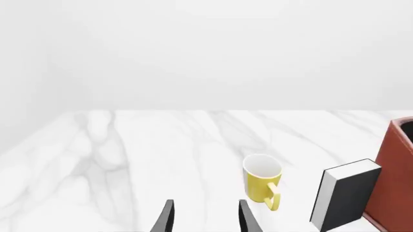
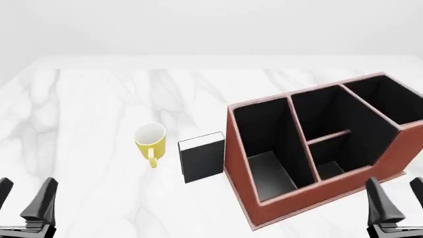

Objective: Pick up the book and place it in the back compartment of the caddy.

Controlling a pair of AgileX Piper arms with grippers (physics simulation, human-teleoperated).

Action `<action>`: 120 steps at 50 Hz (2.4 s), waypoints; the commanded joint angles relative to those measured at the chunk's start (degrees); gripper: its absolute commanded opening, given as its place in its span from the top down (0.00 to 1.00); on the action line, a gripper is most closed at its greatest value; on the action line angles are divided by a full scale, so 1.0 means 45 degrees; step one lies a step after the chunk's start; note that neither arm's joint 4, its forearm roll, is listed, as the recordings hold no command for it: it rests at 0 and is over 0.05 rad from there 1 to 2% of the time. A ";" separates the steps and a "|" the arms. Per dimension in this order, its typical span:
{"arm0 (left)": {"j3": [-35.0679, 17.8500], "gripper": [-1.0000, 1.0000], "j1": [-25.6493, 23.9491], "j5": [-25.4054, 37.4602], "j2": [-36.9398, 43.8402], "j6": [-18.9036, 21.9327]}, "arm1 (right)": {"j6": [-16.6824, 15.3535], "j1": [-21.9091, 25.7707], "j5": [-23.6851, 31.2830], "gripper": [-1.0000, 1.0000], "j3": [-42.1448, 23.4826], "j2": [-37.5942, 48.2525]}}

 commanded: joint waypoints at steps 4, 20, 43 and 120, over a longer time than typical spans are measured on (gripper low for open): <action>-0.0028 0.00 0.0112 -0.0243 0.0595 -0.0271 | -0.0090 0.0031 -0.0493 0.00 -0.0004 0.0522; -0.4701 0.00 -0.2096 0.2019 0.3165 0.0359 | -0.0103 0.0064 -0.0785 0.00 0.0000 0.0814; -1.4632 0.00 -0.5695 0.5851 1.1872 0.3554 | -0.0354 0.0171 -0.0483 0.00 0.0004 0.0362; -1.5591 0.00 -0.8811 0.6305 2.0684 0.5795 | -0.0445 0.0255 -0.0415 0.00 0.0003 0.0273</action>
